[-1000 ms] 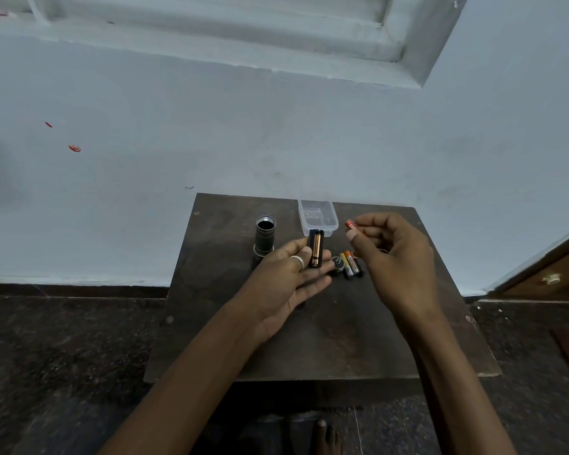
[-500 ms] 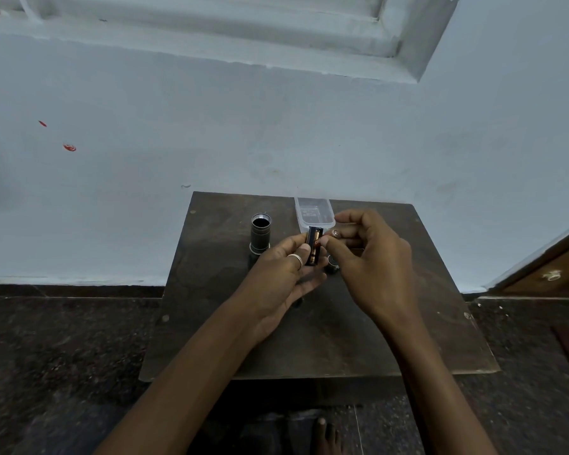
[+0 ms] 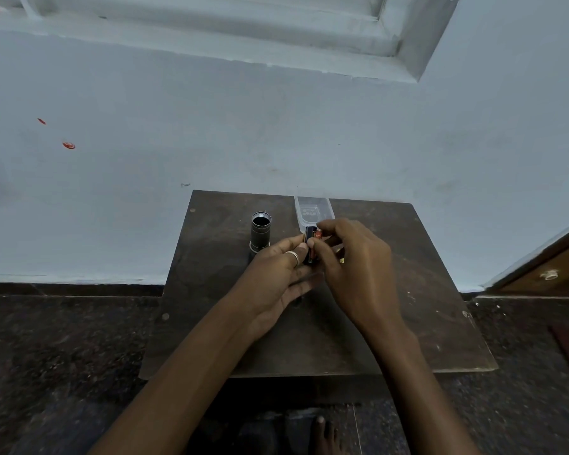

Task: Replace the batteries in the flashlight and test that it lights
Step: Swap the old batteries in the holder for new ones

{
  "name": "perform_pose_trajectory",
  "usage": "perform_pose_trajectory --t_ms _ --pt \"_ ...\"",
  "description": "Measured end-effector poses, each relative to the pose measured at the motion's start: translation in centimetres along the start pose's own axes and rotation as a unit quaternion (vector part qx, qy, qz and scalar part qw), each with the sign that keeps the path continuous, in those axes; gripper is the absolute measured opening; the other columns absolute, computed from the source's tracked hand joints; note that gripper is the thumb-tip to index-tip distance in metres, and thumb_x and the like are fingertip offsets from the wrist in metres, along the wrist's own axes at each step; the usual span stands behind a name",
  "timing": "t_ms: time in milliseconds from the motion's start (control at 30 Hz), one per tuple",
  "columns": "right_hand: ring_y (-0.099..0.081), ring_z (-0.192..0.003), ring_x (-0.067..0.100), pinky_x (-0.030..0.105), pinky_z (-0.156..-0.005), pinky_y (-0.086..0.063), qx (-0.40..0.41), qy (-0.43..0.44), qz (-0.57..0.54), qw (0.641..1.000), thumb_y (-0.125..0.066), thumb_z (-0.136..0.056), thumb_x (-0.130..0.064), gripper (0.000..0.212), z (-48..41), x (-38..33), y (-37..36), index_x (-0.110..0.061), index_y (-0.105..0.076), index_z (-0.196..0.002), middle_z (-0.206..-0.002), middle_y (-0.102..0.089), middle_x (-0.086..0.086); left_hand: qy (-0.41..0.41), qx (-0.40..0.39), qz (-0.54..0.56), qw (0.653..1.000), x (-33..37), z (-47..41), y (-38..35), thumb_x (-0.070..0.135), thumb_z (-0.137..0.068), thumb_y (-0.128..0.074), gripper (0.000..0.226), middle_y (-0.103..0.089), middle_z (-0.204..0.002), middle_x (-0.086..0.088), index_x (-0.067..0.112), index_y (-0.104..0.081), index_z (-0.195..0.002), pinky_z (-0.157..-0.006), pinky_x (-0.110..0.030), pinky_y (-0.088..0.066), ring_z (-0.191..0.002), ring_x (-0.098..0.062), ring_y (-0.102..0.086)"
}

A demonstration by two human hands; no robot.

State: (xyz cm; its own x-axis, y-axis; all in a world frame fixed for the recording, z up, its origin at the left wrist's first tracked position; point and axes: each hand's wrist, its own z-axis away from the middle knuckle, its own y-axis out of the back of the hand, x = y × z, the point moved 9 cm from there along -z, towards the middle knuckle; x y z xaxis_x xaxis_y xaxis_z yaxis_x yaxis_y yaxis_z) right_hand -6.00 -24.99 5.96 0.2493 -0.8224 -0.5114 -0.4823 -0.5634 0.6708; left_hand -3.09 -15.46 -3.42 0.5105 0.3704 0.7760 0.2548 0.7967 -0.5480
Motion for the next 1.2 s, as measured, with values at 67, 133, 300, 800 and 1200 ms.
perform_pose_trajectory --t_ms 67,133,300,800,1200 --pt "-0.062 -0.093 0.015 0.012 -0.079 -0.042 -0.034 -0.001 0.008 0.999 -0.07 -0.09 -0.012 0.022 0.0 -0.1 -0.6 -0.012 -0.069 -0.112 -0.105 -0.068 0.003 0.0 0.004 -0.002 1.0 0.1 0.0 0.1 0.012 -0.105 -0.042 0.03 -0.073 -0.119 -0.012 0.012 -0.061 -0.128 -0.087 -0.036 -0.059 -0.108 -0.022 -0.07" --pt "-0.061 -0.104 0.021 0.021 -0.085 -0.043 -0.077 -0.001 0.009 0.997 -0.066 -0.089 -0.012 0.031 0.1 -0.1 -1.3 -0.012 -0.066 -0.12 -0.115 -0.065 0.004 0.001 0.018 -0.004 1.0 0.1 -0.1 0.3 0.012 -0.105 -0.041 0.03 -0.071 -0.121 -0.016 0.011 -0.061 -0.127 -0.086 -0.037 -0.059 -0.111 -0.026 -0.069" --pt "-0.053 -0.117 0.019 0.016 -0.09 -0.035 -0.177 -0.021 -0.003 0.984 -0.071 -0.081 -0.011 0.057 0.8 0.8 -2.8 -0.016 -0.055 -0.135 -0.13 -0.058 0.001 0.003 0.043 -0.008 0.999 0.0 0.0 0.5 0.013 -0.105 -0.043 0.028 -0.064 -0.129 -0.023 0.007 -0.064 -0.123 -0.086 -0.036 -0.059 -0.115 -0.03 -0.067" --pt "-0.062 -0.116 0.024 0.021 -0.095 -0.046 -0.125 0.029 0.009 0.992 -0.075 -0.081 -0.004 0.053 0.4 -0.2 -1.9 -0.007 -0.062 -0.132 -0.128 -0.065 0.008 -0.037 0.031 -0.054 0.997 0.6 0.1 0.1 0.017 -0.1 -0.055 0.026 -0.073 -0.117 -0.01 0.014 -0.064 -0.125 -0.095 -0.043 -0.056 -0.109 -0.023 -0.07" --pt "-0.072 -0.08 0.008 0.036 -0.078 -0.061 -0.078 -0.223 -0.207 0.95 -0.07 -0.092 -0.029 0.015 0.2 4.1 -0.6 -0.023 -0.075 -0.105 -0.087 -0.077 -0.005 -0.087 0.053 -0.125 0.987 1.5 0.5 0.2 0.014 -0.096 -0.063 0.03 -0.075 -0.112 0.0 0.019 -0.063 -0.126 -0.081 -0.026 -0.059 -0.104 -0.014 -0.071"
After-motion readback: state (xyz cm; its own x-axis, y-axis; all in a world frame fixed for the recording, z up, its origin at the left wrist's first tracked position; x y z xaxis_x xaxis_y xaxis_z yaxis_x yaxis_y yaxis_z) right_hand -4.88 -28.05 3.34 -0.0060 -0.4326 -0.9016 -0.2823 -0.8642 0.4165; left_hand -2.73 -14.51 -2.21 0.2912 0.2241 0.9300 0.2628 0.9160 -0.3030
